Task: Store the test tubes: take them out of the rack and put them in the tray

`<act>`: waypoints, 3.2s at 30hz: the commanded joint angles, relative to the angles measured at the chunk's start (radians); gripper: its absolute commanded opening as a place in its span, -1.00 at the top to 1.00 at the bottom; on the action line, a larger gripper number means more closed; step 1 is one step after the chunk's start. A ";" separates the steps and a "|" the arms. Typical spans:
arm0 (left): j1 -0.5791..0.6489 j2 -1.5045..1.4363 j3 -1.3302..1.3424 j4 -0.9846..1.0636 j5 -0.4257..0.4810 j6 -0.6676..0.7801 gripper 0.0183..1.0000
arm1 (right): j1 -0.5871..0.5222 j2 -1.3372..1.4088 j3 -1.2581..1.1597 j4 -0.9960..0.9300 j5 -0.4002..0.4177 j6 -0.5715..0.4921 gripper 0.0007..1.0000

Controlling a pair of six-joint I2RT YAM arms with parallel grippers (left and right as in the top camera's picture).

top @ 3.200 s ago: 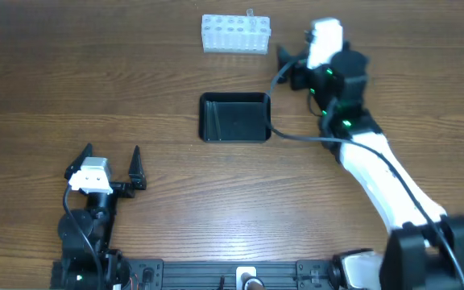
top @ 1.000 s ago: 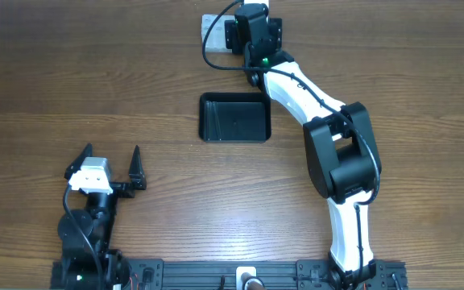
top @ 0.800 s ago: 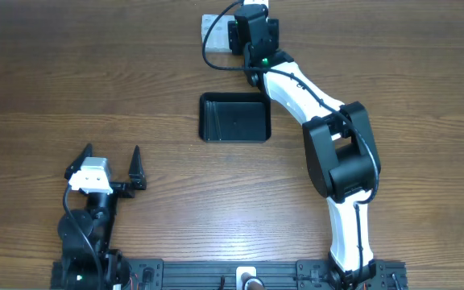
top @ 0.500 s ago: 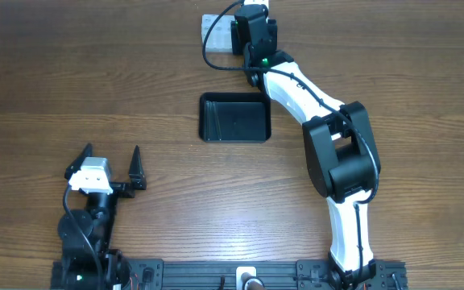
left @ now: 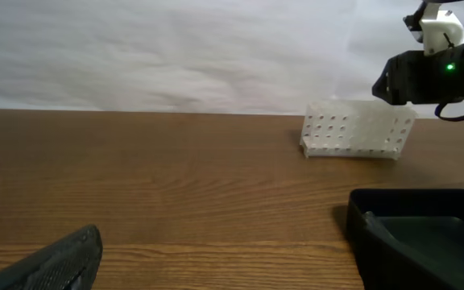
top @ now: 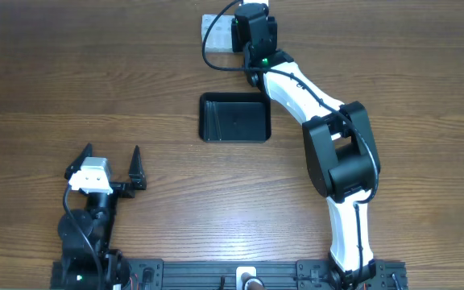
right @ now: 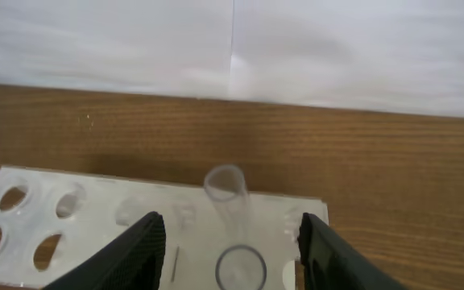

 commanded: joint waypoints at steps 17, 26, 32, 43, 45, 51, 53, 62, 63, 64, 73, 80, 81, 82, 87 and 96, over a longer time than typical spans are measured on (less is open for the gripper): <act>0.005 -0.008 -0.005 -0.002 0.017 0.014 -1.00 | -0.020 0.044 0.024 0.029 0.017 -0.013 0.17; 0.005 -0.008 -0.005 -0.002 0.017 0.014 -1.00 | -0.020 0.044 0.024 0.030 0.016 -0.013 0.30; 0.005 -0.008 -0.005 -0.002 0.017 0.014 -1.00 | -0.019 0.044 0.024 0.031 0.016 -0.013 0.46; 0.005 -0.008 -0.005 -0.002 0.017 0.014 -1.00 | -0.013 0.044 0.024 0.045 0.016 -0.013 0.56; 0.005 -0.008 -0.005 -0.002 0.017 0.014 -1.00 | -0.010 0.044 0.024 0.049 0.016 -0.013 0.57; 0.005 -0.008 -0.005 -0.002 0.017 0.014 -1.00 | -0.006 0.044 0.024 0.056 0.016 -0.013 0.68; 0.005 -0.008 -0.005 -0.002 0.017 0.014 -1.00 | -0.006 0.044 0.024 0.056 0.016 -0.013 0.70; 0.005 -0.008 -0.005 -0.002 0.017 0.014 -1.00 | -0.005 0.038 0.024 0.059 0.016 -0.014 0.74; 0.005 -0.008 -0.005 -0.002 0.017 0.014 -1.00 | -0.005 0.036 0.024 0.059 0.016 -0.017 0.76; 0.005 -0.008 -0.005 -0.002 0.017 0.014 -1.00 | -0.003 0.032 0.024 0.060 0.017 -0.021 0.77; 0.005 -0.008 -0.005 -0.002 0.017 0.014 -1.00 | 0.006 -0.053 0.024 0.060 0.028 -0.063 0.80; 0.005 -0.008 -0.005 -0.002 0.017 0.014 -1.00 | 0.013 -0.142 0.024 0.061 0.035 -0.098 0.79; 0.005 -0.008 -0.005 -0.002 0.017 0.014 -1.00 | 0.014 -0.154 0.024 0.063 0.035 -0.103 0.78; 0.005 -0.008 -0.005 -0.002 0.017 0.014 -1.00 | 0.014 -0.169 0.024 0.064 0.036 -0.108 0.78; 0.005 -0.008 -0.005 -0.002 0.017 0.014 -1.00 | 0.026 -0.274 0.024 0.041 0.066 -0.133 0.79; 0.005 -0.008 -0.005 -0.002 0.017 0.014 -1.00 | 0.079 -0.428 0.024 -0.365 0.042 0.035 0.89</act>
